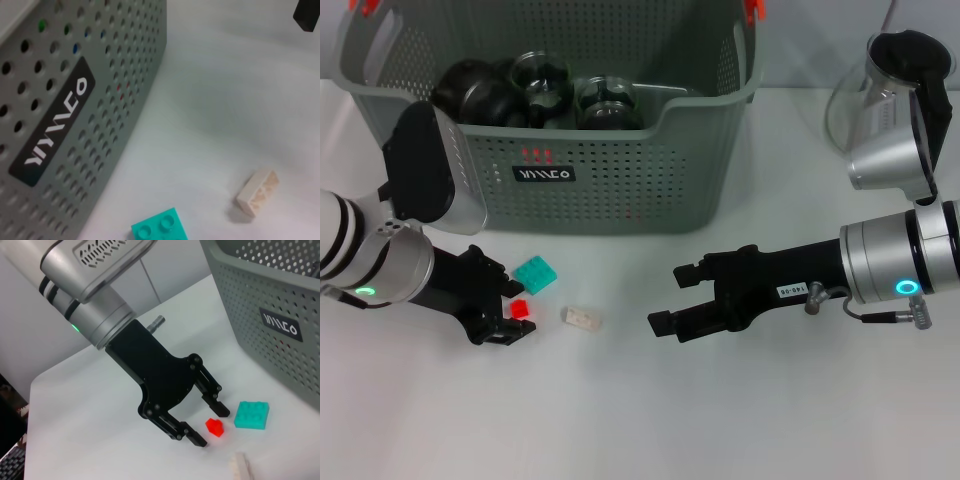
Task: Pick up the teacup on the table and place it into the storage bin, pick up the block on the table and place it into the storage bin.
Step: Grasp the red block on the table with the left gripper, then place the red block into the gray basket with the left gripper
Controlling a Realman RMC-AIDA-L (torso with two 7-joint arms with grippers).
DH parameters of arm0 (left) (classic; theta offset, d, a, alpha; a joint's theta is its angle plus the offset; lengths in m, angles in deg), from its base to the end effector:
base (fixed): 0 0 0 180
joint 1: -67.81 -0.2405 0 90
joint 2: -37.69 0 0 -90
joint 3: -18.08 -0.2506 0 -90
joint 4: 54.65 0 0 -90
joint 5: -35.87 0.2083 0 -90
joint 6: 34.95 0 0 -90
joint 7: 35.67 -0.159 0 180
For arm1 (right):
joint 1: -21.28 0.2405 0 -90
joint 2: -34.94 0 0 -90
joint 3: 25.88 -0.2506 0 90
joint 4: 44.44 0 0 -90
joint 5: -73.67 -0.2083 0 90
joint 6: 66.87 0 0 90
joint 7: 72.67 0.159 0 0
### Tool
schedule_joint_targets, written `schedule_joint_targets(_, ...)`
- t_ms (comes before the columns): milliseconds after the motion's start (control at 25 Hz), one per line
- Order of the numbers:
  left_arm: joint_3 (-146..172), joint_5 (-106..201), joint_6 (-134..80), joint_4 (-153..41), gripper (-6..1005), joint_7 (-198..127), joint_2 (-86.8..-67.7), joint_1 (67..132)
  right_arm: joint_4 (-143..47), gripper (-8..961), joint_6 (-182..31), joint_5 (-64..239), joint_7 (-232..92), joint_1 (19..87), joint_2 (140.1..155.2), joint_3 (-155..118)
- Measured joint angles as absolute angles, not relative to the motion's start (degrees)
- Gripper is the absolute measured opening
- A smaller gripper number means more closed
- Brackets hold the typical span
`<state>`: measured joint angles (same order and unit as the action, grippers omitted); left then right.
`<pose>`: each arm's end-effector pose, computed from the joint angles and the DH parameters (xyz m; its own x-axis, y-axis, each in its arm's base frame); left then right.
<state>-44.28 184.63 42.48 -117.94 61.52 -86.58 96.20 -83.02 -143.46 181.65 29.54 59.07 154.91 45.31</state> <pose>-0.2645 0.3439 -0.0274 0.9266 0.2924 -0.2365 0.2072 -0.9218 -0.3277 0.1868 0.3433 -0.0837 0.8314 -0.4977 -0.2470 -0.5033 -0.8630 0.0449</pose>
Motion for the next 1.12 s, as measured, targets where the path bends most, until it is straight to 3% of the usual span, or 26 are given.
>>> schedule_joint_targets(280,-44.6,185.2,41.7,-117.6,504,61.6,-86.59,96.2,-83.0,941,-143.3,181.6,29.5,59.1,154.91,45.3)
schedule_joint_targets(720,-45.6,187.3,42.5,-117.0,381,64.8,-86.41,97.7,-83.0,941,-143.4,181.6,29.5,59.1,154.91,45.3)
schedule_joint_targets(920,-45.5,187.3,45.7,-119.4,165,65.5,-86.41,97.9,-83.0,941,-143.4,181.6,29.5,59.1,154.90,45.2)
schedule_joint_targets(1120,-41.9,184.0,58.8,-128.2,147,67.5,-86.40,98.3,-83.1,941,-143.4,181.7,29.5,59.1,154.81,45.2)
